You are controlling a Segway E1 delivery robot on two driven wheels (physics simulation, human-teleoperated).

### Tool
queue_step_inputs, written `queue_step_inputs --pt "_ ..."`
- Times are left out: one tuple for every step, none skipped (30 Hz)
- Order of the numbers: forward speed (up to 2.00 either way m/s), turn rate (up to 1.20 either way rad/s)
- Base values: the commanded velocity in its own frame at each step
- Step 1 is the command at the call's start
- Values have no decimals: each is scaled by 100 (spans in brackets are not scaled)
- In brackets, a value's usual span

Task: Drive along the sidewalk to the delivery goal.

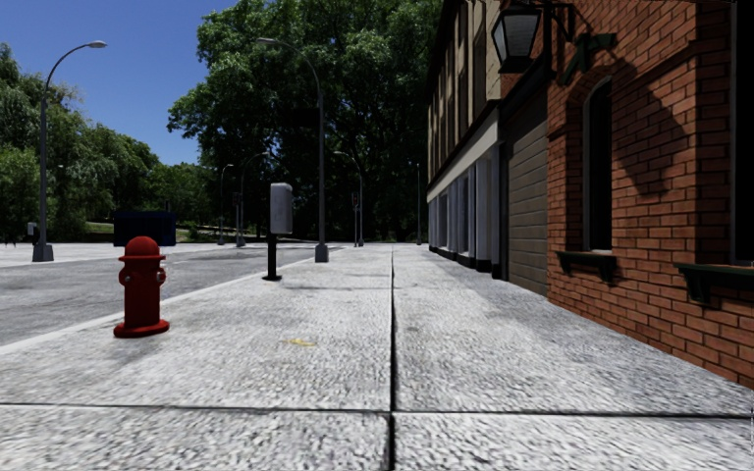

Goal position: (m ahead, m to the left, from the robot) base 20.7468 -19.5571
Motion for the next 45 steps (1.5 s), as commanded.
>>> queue_step_inputs --pt "200 0" --pt "200 0" --pt "200 0" --pt "200 0" --pt "200 0" --pt "200 0" --pt "200 0" --pt "200 0" --pt "200 0" --pt "200 0" --pt "200 0" --pt "200 0" --pt "200 0" --pt "200 0" --pt "200 0" --pt "200 0" --pt "200 0" --pt "200 0" --pt "200 0" --pt "200 0" --pt "200 0" --pt "200 0" --pt "200 0" --pt "200 0" --pt "200 0" --pt "200 -2" --pt "200 -2" --pt "200 -12" --pt "200 -16" --pt "200 -20" --pt "200 -20" --pt "200 -21" --pt "200 -13" --pt "200 0" --pt "200 0" --pt "200 0" --pt "200 0" --pt "200 0" --pt "200 0" --pt "200 0" --pt "200 0" --pt "200 0" --pt "200 0" --pt "200 0" --pt "200 0"
